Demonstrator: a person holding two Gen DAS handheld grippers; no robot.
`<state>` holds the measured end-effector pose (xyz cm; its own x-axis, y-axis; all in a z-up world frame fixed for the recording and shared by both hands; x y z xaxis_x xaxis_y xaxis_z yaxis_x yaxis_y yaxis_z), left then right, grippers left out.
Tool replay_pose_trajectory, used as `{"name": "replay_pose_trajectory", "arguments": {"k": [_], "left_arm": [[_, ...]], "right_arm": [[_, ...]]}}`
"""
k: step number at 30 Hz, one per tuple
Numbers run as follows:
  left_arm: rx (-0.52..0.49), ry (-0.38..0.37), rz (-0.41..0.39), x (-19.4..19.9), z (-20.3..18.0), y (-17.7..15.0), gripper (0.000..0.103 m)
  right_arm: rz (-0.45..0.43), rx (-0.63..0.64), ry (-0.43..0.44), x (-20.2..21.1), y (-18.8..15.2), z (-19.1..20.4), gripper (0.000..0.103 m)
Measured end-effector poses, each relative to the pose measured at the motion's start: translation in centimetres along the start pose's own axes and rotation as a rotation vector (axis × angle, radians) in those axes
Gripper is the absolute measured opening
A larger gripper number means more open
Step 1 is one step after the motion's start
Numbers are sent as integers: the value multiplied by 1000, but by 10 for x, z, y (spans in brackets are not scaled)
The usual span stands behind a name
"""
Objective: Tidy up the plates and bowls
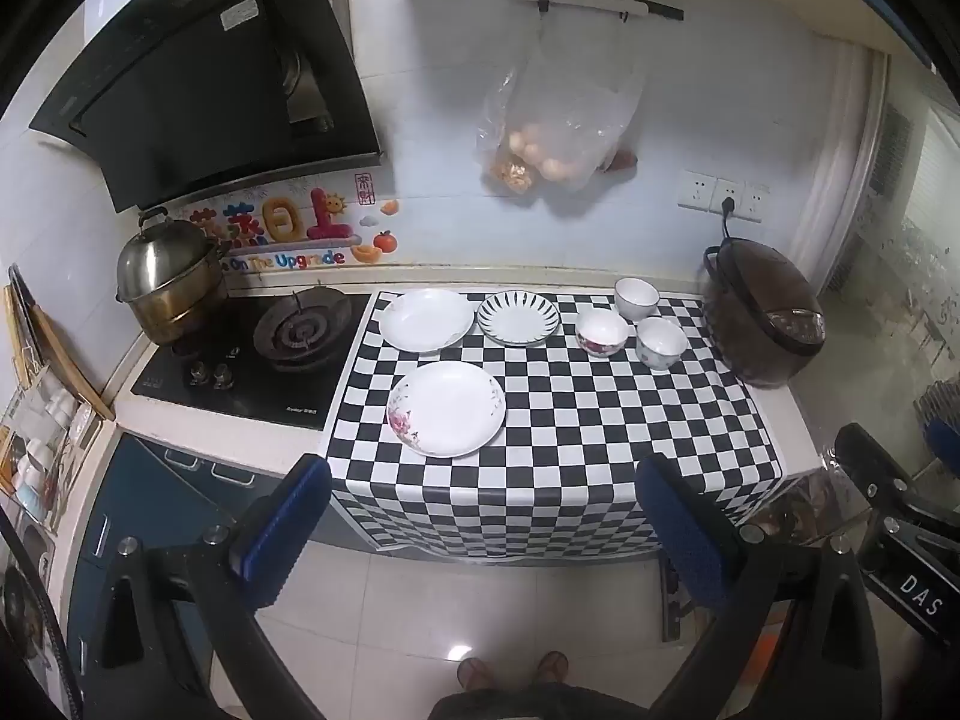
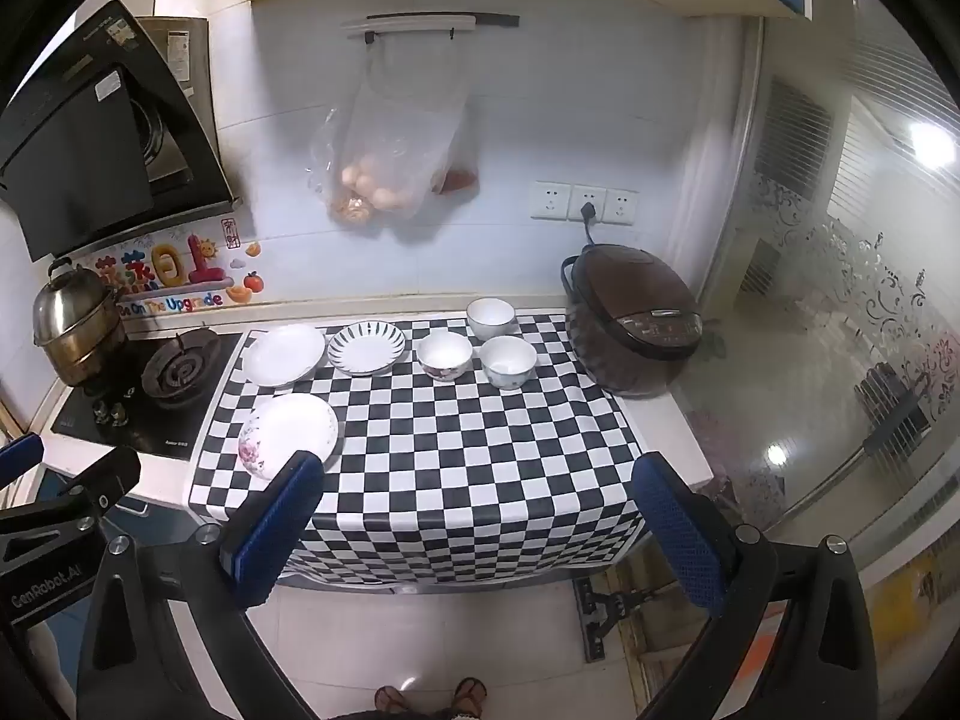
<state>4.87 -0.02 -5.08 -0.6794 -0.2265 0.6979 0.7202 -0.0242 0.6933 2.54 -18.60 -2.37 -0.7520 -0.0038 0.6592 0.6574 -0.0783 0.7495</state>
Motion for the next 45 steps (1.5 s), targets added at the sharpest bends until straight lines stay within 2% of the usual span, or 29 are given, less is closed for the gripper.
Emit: {"name": "replay_pose_trajectory", "arguments": {"k": [16,45], "left_arm": [[15,-10,-3,-5,14,1,103],[22,-11,-3,-7,13,12,103]], "right_arm": [[4,5,8,0,3,2,103],[9,6,-8,-7,3,3,103]]}}
Point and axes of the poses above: each gripper's, at about its wrist camera, not at the fingertips, and x roughly against the way its jaws point, z to its left, y to its top, the point moved 7 cm from there along -x, roughly the way its jaws point, and after that the axes turned 13 degrees about y, right-handed, at the moved point
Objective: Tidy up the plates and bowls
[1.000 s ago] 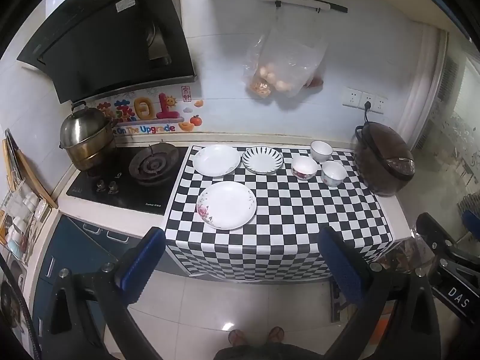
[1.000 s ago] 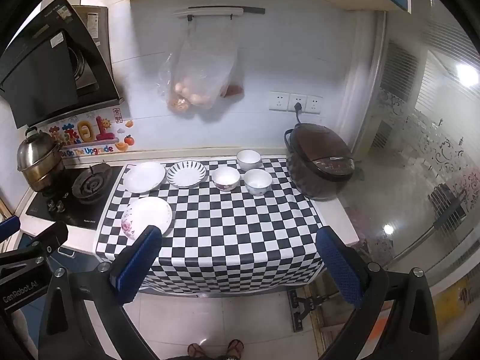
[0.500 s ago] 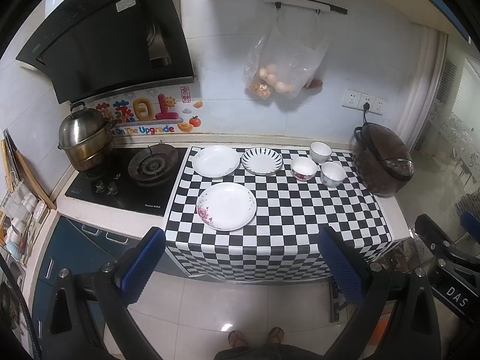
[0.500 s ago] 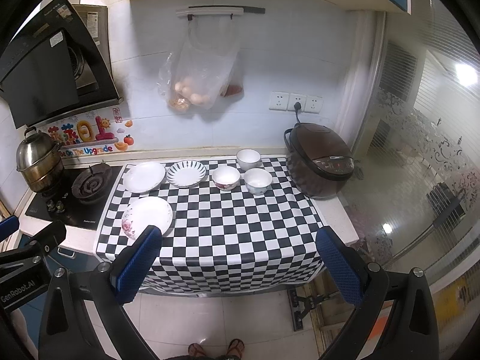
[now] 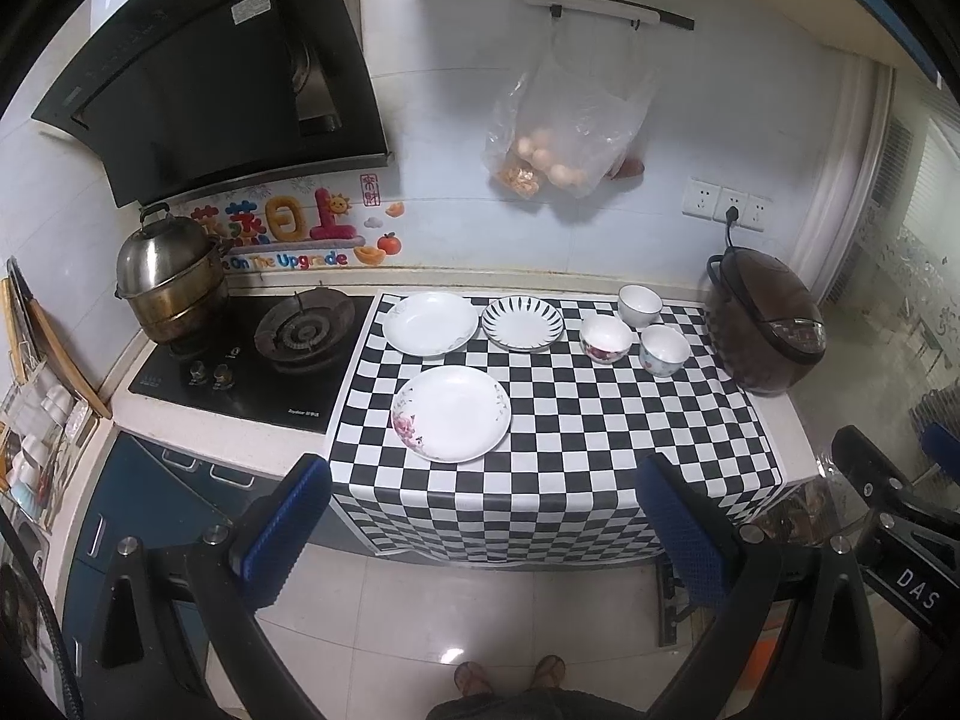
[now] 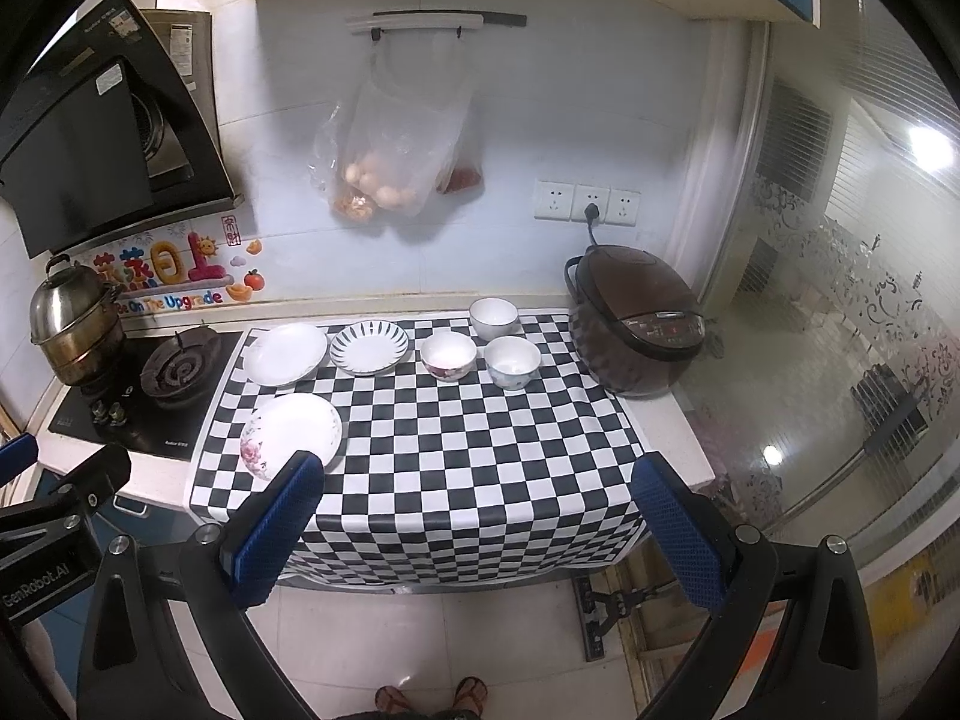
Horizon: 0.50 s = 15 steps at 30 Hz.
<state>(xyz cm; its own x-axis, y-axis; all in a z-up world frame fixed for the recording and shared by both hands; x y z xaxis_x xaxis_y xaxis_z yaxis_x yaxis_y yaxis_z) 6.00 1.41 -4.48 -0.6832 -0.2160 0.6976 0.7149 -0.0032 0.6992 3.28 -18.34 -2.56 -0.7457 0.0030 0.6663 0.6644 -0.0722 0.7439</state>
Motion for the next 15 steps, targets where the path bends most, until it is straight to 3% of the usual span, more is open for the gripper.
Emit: {"name": "replay_pose_trajectory", "arguments": {"k": [15], "left_arm": [[3,3,-13,7,-9,1,103]], "right_arm": [[-8,-5,8,4,5,-2,103]]}}
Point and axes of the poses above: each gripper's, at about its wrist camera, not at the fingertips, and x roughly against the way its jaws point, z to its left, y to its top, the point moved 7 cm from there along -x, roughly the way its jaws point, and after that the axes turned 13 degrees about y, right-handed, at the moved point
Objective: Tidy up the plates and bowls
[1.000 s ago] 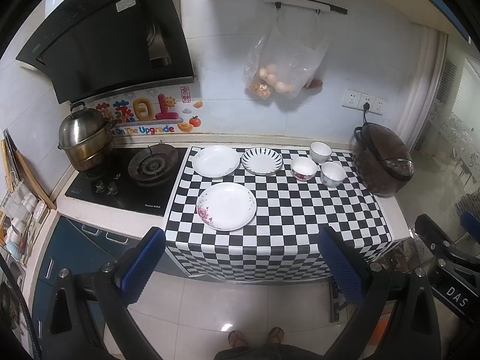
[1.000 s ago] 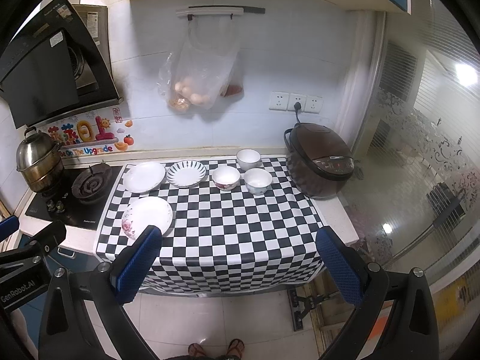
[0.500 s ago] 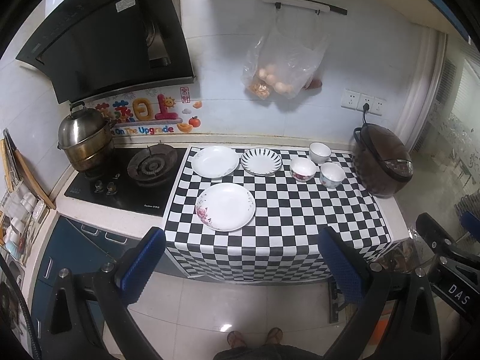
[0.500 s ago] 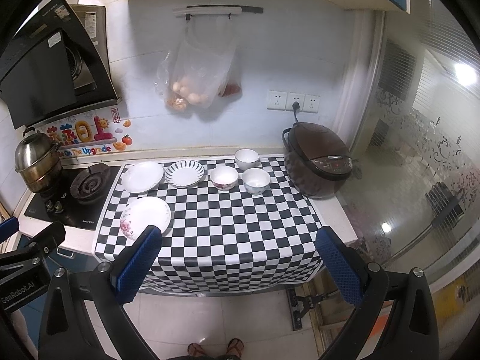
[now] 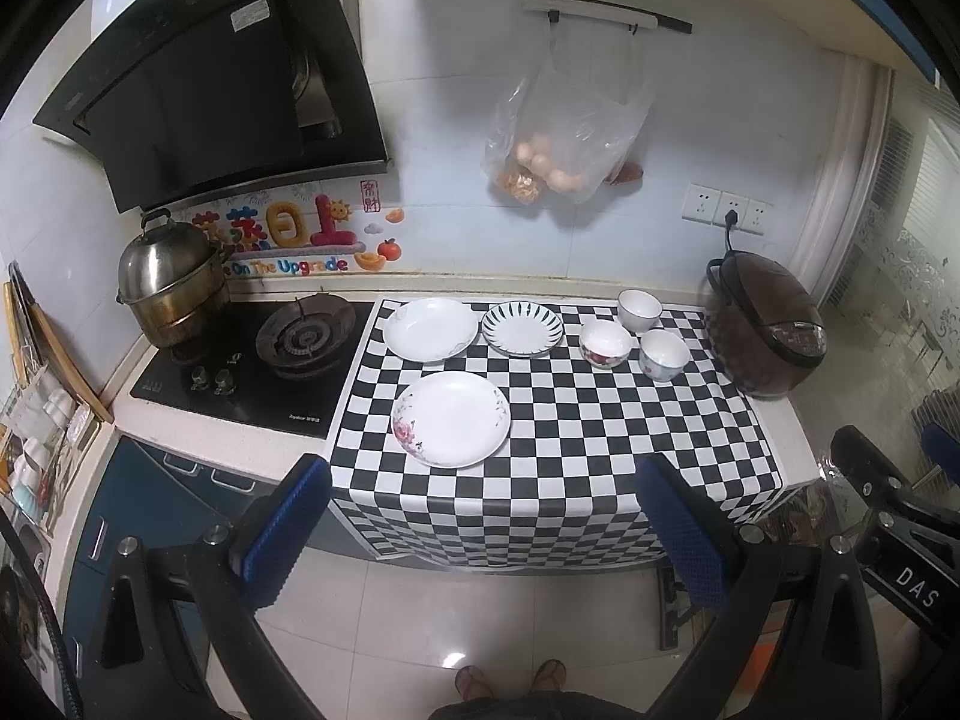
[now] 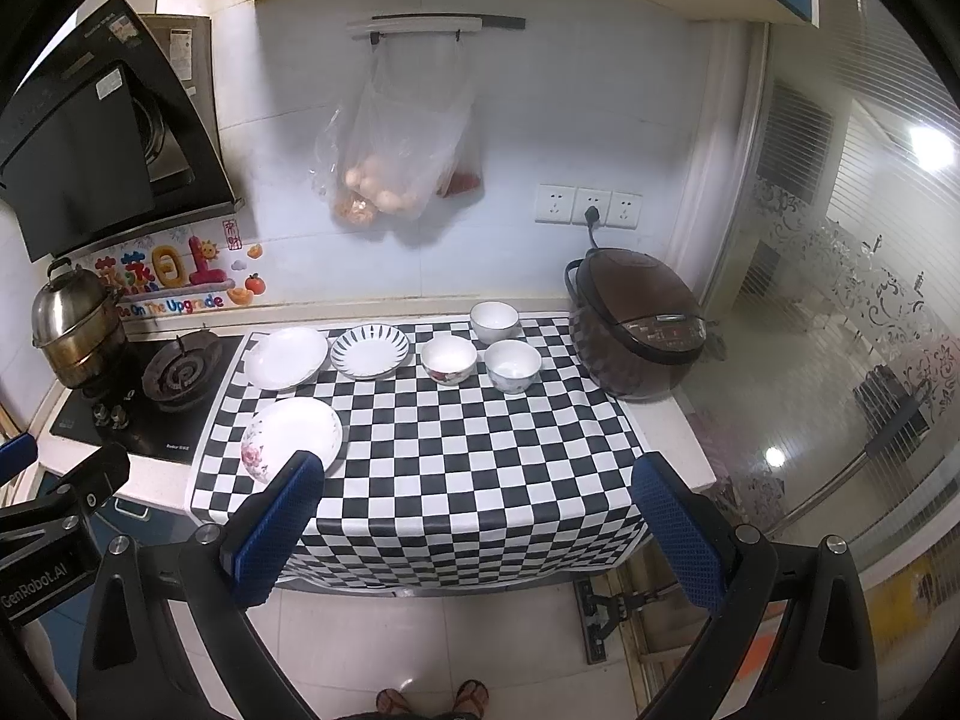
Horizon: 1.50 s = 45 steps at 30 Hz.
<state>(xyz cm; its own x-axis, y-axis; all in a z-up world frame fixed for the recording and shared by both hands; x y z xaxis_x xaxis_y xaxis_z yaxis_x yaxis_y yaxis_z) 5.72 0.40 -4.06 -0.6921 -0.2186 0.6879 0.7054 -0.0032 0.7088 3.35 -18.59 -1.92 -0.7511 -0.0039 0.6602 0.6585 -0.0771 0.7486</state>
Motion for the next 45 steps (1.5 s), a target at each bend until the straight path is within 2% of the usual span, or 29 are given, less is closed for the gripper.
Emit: {"name": "replay_pose_trajectory", "arguments": {"k": [38,42,45], "left_arm": [[5,4,-16,6,0,5,103],[17,23,-23,1,-1,6,103],[39,52,-32,-12,-4,9,103]], "right_arm": [[-15,0,7,4,4,-5,103],[-13,-12,11,-6,5,-15,103],[-45,-3,53,-28,5,-25,103]]}}
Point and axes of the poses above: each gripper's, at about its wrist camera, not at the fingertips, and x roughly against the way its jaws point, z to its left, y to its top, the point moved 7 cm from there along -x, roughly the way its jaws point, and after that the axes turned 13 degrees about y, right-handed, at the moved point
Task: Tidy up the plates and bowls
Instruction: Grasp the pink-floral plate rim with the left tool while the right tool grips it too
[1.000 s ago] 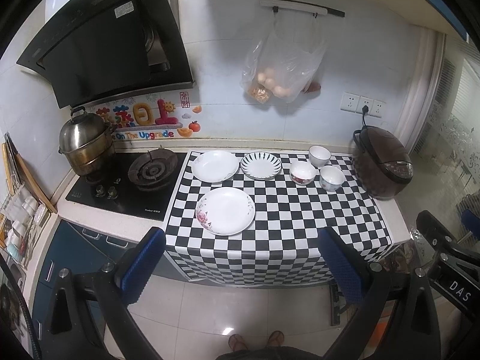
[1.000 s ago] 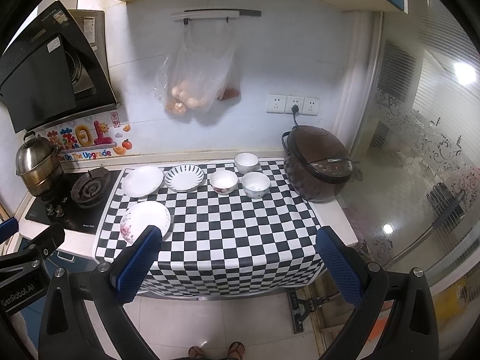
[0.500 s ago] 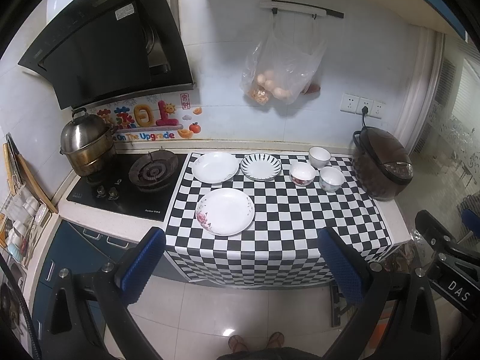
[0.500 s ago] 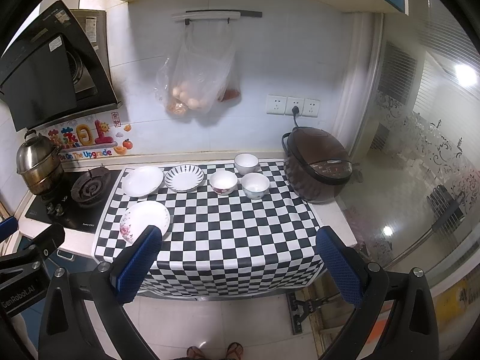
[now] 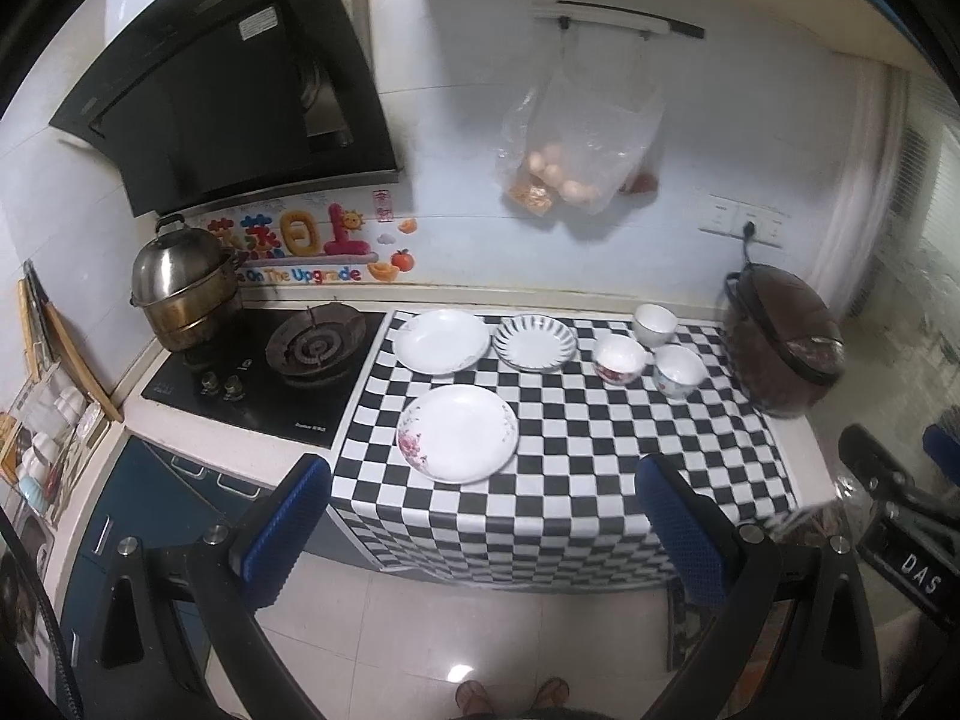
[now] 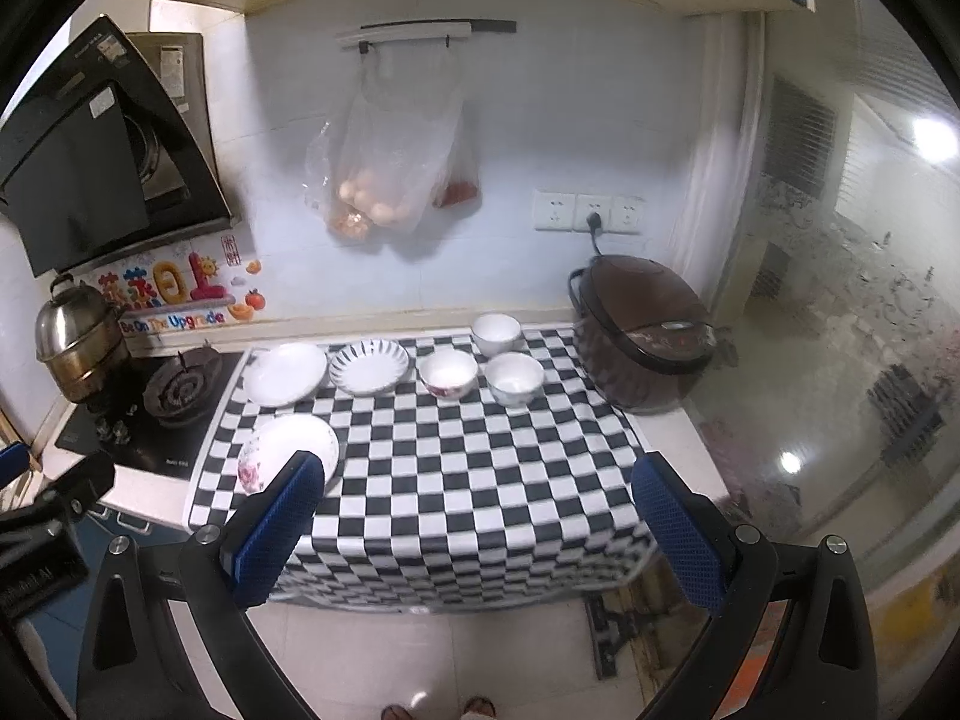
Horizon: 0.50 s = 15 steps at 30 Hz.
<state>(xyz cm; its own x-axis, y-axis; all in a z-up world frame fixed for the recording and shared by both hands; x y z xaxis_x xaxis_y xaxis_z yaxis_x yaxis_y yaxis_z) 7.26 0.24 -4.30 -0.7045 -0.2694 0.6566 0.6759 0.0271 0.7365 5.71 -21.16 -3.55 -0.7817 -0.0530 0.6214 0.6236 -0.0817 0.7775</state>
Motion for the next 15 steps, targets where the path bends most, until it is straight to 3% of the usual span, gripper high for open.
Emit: {"name": "replay_pose_trajectory", "arguments": {"k": [6,8,15], "left_arm": [[22,106,25,-55,-9,2,103],[23,151,62,-84,-8,1,103],[12,190,206,-187,-2,-6,103]], "right_arm": [[141,24,140,-82,-19,-16,103],[200,6,192,-114,-27,-20,103],[359,-22,283,-239,-41,-5,103]]}}
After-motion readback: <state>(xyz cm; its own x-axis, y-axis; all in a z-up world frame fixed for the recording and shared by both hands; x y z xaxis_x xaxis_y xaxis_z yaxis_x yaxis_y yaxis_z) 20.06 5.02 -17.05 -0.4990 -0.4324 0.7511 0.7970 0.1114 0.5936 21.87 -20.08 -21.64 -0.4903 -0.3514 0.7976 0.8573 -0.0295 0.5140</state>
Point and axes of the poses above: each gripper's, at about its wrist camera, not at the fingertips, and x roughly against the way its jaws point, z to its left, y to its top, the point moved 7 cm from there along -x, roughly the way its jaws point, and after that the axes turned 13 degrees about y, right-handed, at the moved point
